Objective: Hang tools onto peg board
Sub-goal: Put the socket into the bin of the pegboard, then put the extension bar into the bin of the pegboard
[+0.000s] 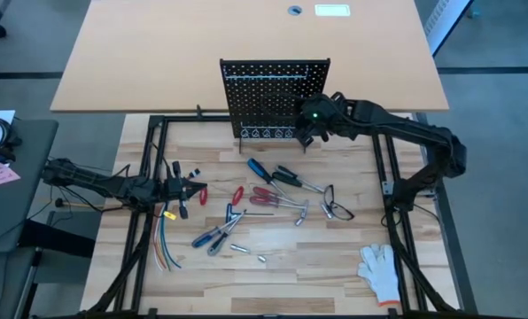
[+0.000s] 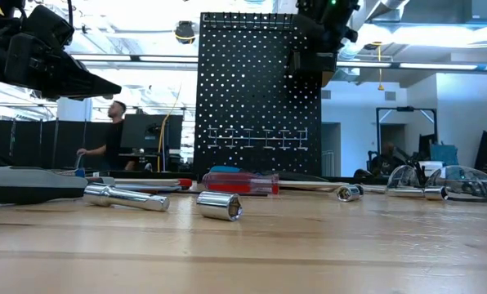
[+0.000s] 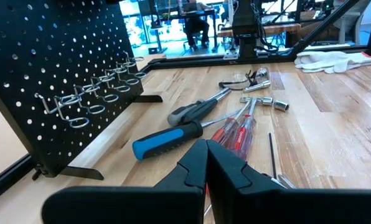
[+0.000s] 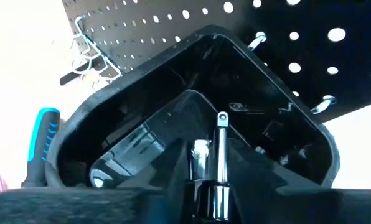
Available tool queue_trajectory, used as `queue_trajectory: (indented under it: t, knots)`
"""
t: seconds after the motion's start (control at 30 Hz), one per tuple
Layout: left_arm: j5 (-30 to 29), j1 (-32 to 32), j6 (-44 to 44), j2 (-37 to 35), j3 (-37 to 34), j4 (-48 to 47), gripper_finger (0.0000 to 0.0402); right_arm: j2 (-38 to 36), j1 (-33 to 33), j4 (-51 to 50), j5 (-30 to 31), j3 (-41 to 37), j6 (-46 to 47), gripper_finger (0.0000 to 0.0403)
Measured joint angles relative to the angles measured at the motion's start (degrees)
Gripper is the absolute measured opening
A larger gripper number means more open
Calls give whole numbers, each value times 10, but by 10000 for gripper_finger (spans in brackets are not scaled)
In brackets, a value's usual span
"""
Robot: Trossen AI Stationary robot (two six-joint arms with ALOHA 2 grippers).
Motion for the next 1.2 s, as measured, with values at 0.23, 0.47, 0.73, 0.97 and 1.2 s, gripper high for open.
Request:
queue_trajectory:
  t: [0.23,0.47,0.73,0.97,1.2]
  knots:
    - [0,0,0,0,0,0,0,-28,16,8,1,0,-15,210]
    - [0,0,0,0,0,0,0,-90,100,32,46,0,-43,210]
    - [0,0,0,0,0,0,0,-112,322,30,139,-84,-22,190]
    - [0,0,0,0,0,0,0,-96,492,43,105,-226,199,183]
    - [0,0,0,0,0,0,0,-97,552,129,-48,-376,428,230]
